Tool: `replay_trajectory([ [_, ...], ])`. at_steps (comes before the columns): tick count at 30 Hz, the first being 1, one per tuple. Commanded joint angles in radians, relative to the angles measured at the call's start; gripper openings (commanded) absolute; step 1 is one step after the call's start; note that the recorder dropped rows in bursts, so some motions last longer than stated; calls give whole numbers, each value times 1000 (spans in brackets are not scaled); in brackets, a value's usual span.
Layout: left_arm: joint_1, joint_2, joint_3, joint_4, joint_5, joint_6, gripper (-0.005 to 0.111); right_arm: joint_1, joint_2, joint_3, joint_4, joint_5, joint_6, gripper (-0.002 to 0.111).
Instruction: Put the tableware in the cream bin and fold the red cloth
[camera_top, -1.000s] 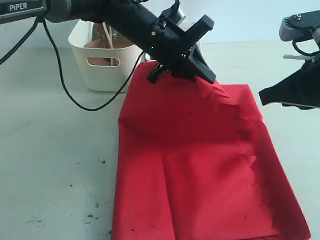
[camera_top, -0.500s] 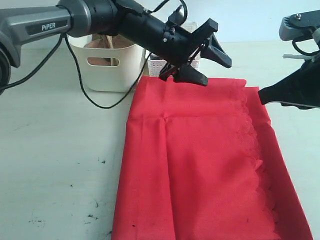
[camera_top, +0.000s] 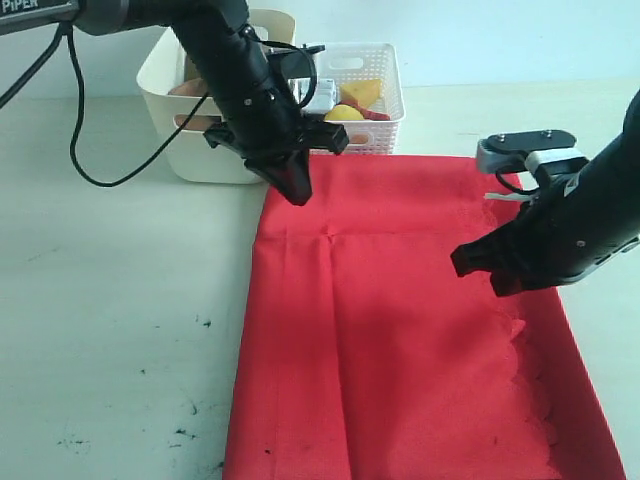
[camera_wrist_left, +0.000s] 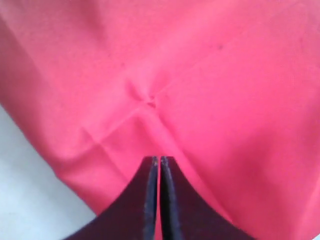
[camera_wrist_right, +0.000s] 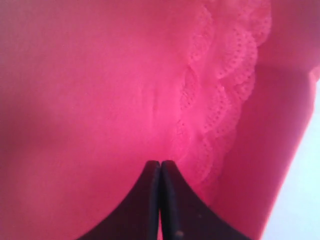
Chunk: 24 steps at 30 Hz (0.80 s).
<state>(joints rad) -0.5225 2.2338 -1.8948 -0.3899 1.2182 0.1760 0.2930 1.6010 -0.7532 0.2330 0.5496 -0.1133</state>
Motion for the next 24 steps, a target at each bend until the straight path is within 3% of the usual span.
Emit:
replay_trajectory([
  [1, 2, -71, 64, 70, 3, -6, 0, 3, 48, -3, 116, -39, -116, 0],
  [7, 4, -168, 163, 103, -4, -6, 0, 3, 65, -3, 201, -83, -178, 0],
  [13, 15, -293, 326, 111, -96, -18, 0, 3, 65, -3, 205, -91, -178, 0],
  [24, 105, -621, 646, 114, -257, -18, 0, 3, 65, -3, 205, -93, -180, 0],
])
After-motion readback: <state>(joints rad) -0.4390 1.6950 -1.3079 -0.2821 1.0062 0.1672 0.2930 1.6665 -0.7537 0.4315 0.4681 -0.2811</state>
